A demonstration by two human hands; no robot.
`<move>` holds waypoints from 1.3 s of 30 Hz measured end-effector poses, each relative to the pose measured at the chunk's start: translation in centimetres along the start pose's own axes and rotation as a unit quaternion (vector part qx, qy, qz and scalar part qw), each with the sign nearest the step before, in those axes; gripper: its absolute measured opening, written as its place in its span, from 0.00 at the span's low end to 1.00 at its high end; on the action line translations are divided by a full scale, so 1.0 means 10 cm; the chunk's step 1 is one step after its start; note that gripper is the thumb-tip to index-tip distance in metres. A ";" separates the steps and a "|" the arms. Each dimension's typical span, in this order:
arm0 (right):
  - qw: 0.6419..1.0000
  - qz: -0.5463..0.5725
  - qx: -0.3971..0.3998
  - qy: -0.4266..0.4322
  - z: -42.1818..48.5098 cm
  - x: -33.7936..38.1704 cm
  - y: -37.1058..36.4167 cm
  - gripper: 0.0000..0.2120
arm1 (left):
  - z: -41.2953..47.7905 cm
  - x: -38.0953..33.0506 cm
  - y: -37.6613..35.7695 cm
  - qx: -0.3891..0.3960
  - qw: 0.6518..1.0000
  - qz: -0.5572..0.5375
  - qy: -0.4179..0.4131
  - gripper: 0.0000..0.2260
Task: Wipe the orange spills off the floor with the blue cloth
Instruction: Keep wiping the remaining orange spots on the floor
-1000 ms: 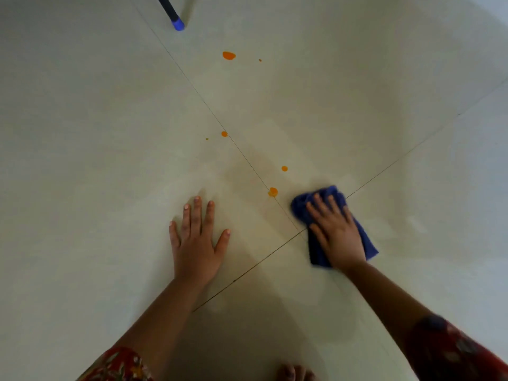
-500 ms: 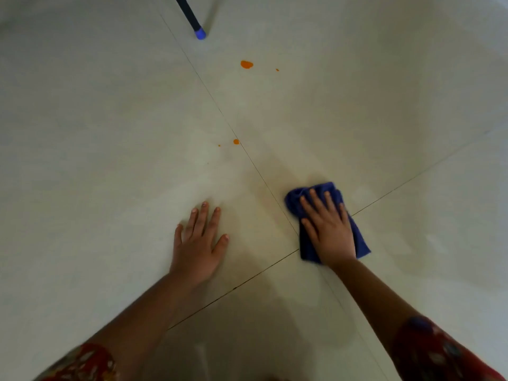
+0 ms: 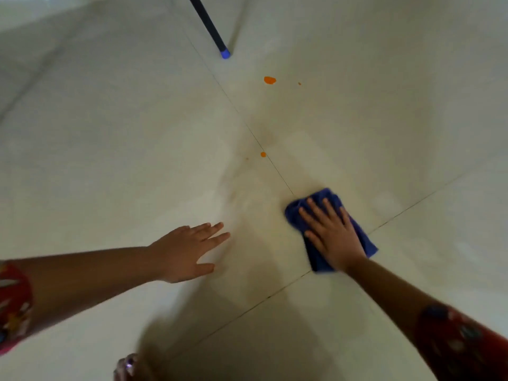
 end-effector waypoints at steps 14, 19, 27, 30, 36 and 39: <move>0.997 -0.030 0.072 0.013 0.87 0.81 0.28 0.33 | 0.35 0.99 -0.20 -0.110 0.969 -0.187 0.116 0.38; 0.989 -0.053 0.123 0.059 1.06 1.49 0.43 0.33 | 0.35 0.98 -0.36 -0.231 0.946 -0.203 0.105 0.36; 0.956 -0.174 0.175 0.157 1.34 1.32 0.70 0.28 | 0.36 1.04 -0.45 -0.304 0.914 -0.257 0.084 0.29; 0.922 -0.208 0.243 0.217 1.45 1.55 0.70 0.32 | 0.33 1.06 -0.45 -0.297 0.916 -0.258 0.079 0.30; 0.901 -0.183 0.261 0.295 1.24 1.22 0.64 0.40 | 0.32 1.12 -0.34 -0.265 0.938 -0.211 0.075 0.32; 0.967 -0.102 0.173 0.157 1.44 1.20 0.61 0.36 | 0.29 1.19 -0.28 -0.243 0.952 -0.177 0.060 0.32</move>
Point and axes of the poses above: each hand's wrist, its own z-axis towards the middle knuckle, its own y-axis out of the back of the hand, x = y × z, the point moved 4 cm from there along z, towards the middle knuckle, and after that the axes turned 9 degrees about x, right-handed, at the moved point
